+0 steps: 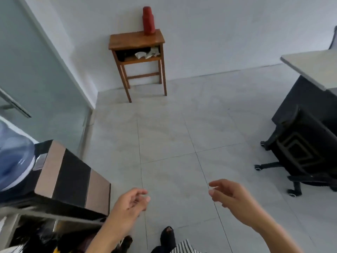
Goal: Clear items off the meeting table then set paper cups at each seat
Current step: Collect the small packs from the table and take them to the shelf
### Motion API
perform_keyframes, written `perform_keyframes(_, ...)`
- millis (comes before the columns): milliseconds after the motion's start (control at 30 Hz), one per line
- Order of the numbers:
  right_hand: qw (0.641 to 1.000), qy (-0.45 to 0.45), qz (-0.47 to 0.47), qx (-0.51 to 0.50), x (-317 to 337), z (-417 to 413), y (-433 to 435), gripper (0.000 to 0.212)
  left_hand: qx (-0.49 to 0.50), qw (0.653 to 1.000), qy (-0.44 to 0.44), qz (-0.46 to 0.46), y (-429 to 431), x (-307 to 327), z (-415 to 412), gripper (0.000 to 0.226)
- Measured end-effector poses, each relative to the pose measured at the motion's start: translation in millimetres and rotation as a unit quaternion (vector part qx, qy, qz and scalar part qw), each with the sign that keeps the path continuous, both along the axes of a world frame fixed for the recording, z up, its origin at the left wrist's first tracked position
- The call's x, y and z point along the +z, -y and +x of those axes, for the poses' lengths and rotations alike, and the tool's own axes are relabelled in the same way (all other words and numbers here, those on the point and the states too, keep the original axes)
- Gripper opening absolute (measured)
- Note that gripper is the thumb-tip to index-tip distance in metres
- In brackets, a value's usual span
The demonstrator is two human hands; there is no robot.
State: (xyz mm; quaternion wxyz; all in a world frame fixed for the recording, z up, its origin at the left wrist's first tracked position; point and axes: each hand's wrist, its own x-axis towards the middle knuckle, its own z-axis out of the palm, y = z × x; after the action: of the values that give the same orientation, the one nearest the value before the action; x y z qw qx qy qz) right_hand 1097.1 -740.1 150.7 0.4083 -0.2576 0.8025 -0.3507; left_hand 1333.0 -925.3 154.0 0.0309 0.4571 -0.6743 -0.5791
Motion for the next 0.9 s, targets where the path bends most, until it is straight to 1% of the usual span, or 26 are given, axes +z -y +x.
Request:
perform_keyframes(133,0.999,-0.024,-0.009,-0.047,17,-53,33,0.018,-0.075,0.996,-0.001,-0.04,67,6,-80,0.008)
perform_keyframes(200,0.997,-0.018,-0.005,-0.071,18,-80,45,0.019,-0.105,0.994,-0.011,-0.034,90,10,-124,0.021)
perform_keyframes(300,0.996,-0.021,0.02,-0.089,12,-132,62,0.024,-0.149,0.989,0.002,-0.019,121,4,-191,0.037)
perform_keyframes(433,0.991,-0.033,0.034,-0.121,-3,-225,94,0.028,-0.199,0.98,0.028,-0.011,169,-14,-286,0.04)
perform_keyframes(567,0.989,-0.041,0.039,-0.138,0,-329,144,0.027,-0.205,0.978,0.032,-0.028,224,-6,-393,0.047)
perform_keyframes(667,0.991,-0.048,0.026,-0.126,15,-402,191,0.026,-0.2,0.979,0.0,-0.036,260,16,-474,0.039)
perform_keyframes(767,0.993,-0.056,0.023,-0.102,26,-467,233,0.024,-0.19,0.981,-0.026,-0.041,293,23,-539,0.031)
perform_keyframes(867,0.992,-0.058,0.02,-0.113,26,-531,272,0.024,-0.186,0.982,-0.022,-0.036,330,14,-596,0.015)
perform_keyframes(900,0.992,-0.058,0.026,-0.113,23,-553,284,0.024,-0.19,0.981,-0.014,-0.028,344,8,-616,0.014)
